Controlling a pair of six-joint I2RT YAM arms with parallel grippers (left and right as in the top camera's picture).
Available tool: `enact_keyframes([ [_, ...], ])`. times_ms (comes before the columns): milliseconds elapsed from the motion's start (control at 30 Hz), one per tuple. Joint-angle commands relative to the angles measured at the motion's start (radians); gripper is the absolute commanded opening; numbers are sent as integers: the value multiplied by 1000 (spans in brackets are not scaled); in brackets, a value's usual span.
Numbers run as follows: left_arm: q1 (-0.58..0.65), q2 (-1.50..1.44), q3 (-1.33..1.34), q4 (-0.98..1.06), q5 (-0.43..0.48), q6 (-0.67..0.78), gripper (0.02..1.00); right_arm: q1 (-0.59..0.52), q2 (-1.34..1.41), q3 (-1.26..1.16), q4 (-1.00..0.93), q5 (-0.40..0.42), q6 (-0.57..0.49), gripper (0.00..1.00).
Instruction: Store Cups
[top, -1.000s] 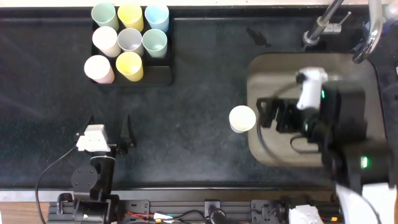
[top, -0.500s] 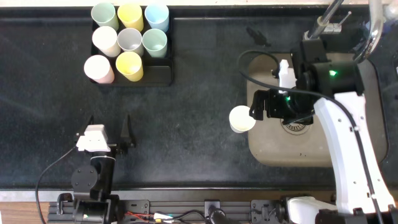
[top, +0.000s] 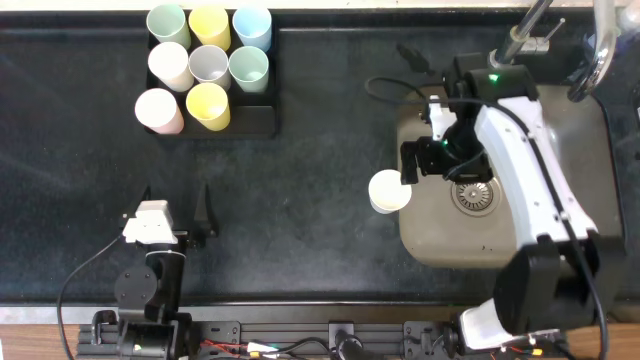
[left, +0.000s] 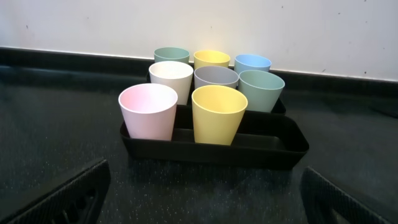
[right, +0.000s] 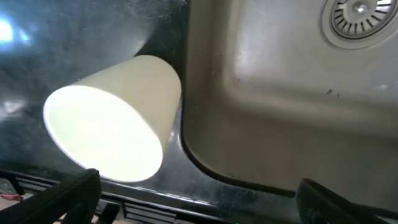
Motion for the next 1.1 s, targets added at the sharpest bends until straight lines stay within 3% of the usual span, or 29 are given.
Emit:
enact_keyframes([
  [33,8,-11,-1,-3,10,22,1000,10,25,22,23,8,-26,996],
  [267,8,-11,-1,-3,10,22,1000,46,77,20,30,16,-57,982],
  [533,8,-10,-1,-3,10,22,1000,70,116,16,38,99,-62,908],
  [867,8,-11,-1,-3,10,22,1000,96,121,-61,116,95,-61,816],
  [1000,8,-11,-1,-3,10,22,1000,114,121,-102,149,93,-53,755],
  [1100,8,-10,-1,-3,10,22,1000,122,121,-103,159,94,-42,645],
])
